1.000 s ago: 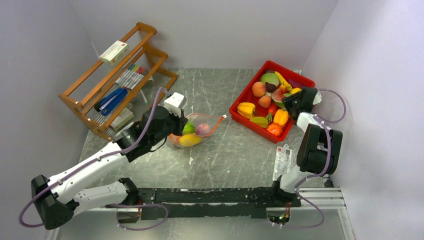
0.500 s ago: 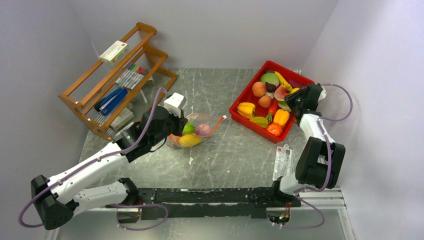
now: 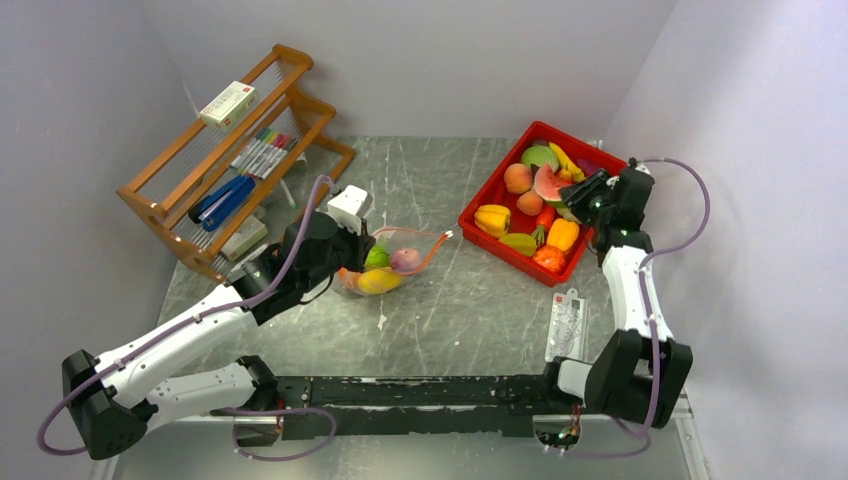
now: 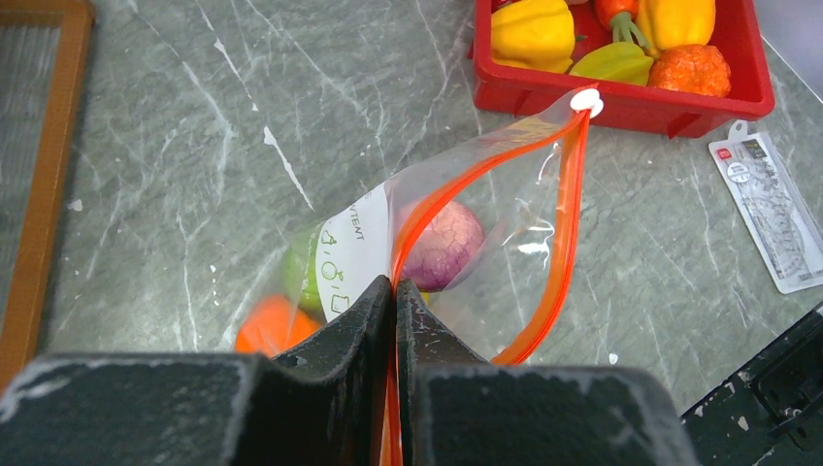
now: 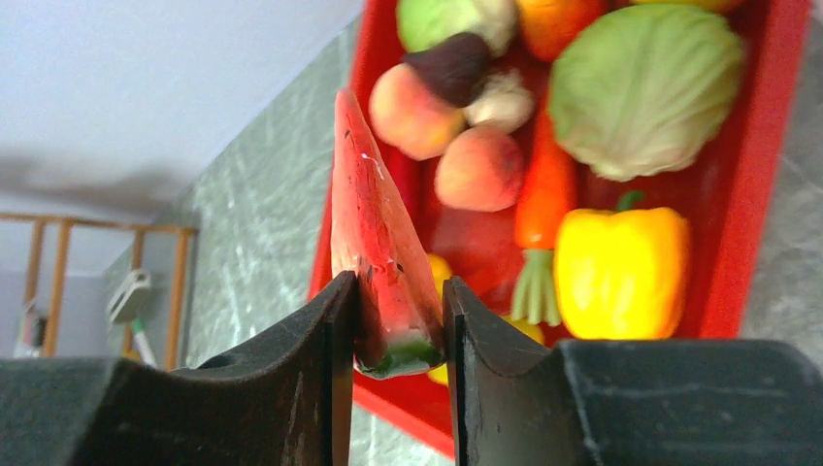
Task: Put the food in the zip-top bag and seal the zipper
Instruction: Pick up the fake fruit from the bin, then place the fake fruit in the zipper food storage bag.
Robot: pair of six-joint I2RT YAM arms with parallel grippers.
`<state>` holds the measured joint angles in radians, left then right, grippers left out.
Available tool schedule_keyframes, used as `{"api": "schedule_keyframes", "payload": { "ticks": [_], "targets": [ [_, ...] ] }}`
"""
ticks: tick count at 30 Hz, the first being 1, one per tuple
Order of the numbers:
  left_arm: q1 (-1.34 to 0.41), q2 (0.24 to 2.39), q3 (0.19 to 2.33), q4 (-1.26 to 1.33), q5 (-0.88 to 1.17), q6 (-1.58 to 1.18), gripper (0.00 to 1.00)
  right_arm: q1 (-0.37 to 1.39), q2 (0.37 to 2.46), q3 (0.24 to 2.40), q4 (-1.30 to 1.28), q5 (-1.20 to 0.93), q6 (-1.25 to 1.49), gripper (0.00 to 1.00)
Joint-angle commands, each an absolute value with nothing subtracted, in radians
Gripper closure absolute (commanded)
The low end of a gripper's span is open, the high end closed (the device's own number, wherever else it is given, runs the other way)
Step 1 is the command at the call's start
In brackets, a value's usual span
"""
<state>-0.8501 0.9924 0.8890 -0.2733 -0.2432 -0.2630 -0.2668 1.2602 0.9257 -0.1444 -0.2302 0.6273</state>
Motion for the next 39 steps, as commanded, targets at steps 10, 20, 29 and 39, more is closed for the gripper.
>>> {"api": "schedule_keyframes", "payload": {
  "ticks": [10, 20, 29, 39],
  "targets": [
    [-0.858, 1.008, 0.905, -0.249, -0.266, -0.271, 0.93, -0.041, 1.049, 0.945, -0.265, -0.389, 0.562, 0.75],
    [-0.854, 1.019, 0.929, -0.258, -0.259, -0.273, 0.93, 0.191, 0.956, 0.940, -0.266, -0.477, 0.335, 0.74],
    [-0.774, 1.051, 1.005, -0.323, -0.064, -0.261, 0.93, 0.215, 0.855, 0.994, -0.266, -0.640, 0.226, 0.74],
    [-0.724, 1.067, 1.088, -0.395, 0.061, -0.209, 0.93, 0.295, 0.915, 1.029, -0.338, -0.733, 0.103, 0.73]
  ]
}}
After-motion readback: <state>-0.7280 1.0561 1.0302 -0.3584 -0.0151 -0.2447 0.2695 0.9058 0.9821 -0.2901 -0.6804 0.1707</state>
